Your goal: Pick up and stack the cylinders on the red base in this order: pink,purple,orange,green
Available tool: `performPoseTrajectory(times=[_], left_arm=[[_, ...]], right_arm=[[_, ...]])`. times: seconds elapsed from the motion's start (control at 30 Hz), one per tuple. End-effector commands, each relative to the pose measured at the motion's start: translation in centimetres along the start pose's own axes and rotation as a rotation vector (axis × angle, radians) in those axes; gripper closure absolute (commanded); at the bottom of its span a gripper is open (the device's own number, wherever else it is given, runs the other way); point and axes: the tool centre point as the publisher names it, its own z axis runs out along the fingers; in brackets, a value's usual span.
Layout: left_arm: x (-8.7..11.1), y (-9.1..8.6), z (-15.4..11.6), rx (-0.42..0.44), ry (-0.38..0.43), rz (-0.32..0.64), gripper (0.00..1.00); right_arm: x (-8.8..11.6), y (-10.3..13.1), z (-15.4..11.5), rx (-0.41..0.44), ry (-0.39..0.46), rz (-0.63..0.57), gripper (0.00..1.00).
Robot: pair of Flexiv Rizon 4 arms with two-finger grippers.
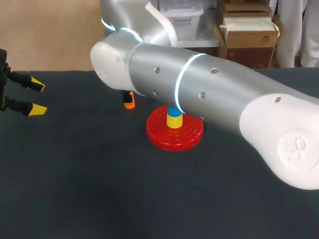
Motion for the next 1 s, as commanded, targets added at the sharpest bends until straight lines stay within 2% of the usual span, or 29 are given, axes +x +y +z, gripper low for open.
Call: performPoseTrajectory(times=[0.03, 0.4, 0.43, 0.53, 0.63, 0.77, 0.9, 1.0], left_arm=[[0.1, 0.1, 0.0, 0.000, -0.003, 0.003, 0.00], [0.1, 0.1, 0.0, 0.000, -0.003, 0.003, 0.00], [0.1, 0.1, 0.0, 0.000, -0.003, 0.003, 0.00], [0.1, 0.1, 0.0, 0.000, -0.003, 0.003, 0.00], [0.1, 0.1, 0.0, 0.000, -0.003, 0.003, 0.00], [0.1, 0.1, 0.0, 0.000, -0.003, 0.003, 0.00], [0.1, 0.1, 0.0, 0.000, -0.003, 0.003, 0.00], [0.1, 0.1, 0.0, 0.000, -0.003, 0.003, 0.00]], right_arm=[[-0.6, -1.2, 0.5, -0.313, 0.011, 0.000, 0.00], [-0.5, -1.0, 1.3, -0.360, 0.017, 0.003, 0.00], [-0.5, -1.0, 1.3, -0.361, 0.018, 0.004, 0.04], [-0.4, -1.0, 1.4, -0.362, 0.018, 0.007, 0.46], [-0.3, -1.0, 1.4, -0.362, 0.018, 0.009, 0.60], [-0.2, -1.0, 1.9, -0.363, 0.020, 0.010, 0.86], [-0.1, -1.0, 2.1, -0.366, 0.022, 0.013, 1.00], [0.1, -1.1, 2.2, -0.365, 0.021, 0.016, 1.00]])
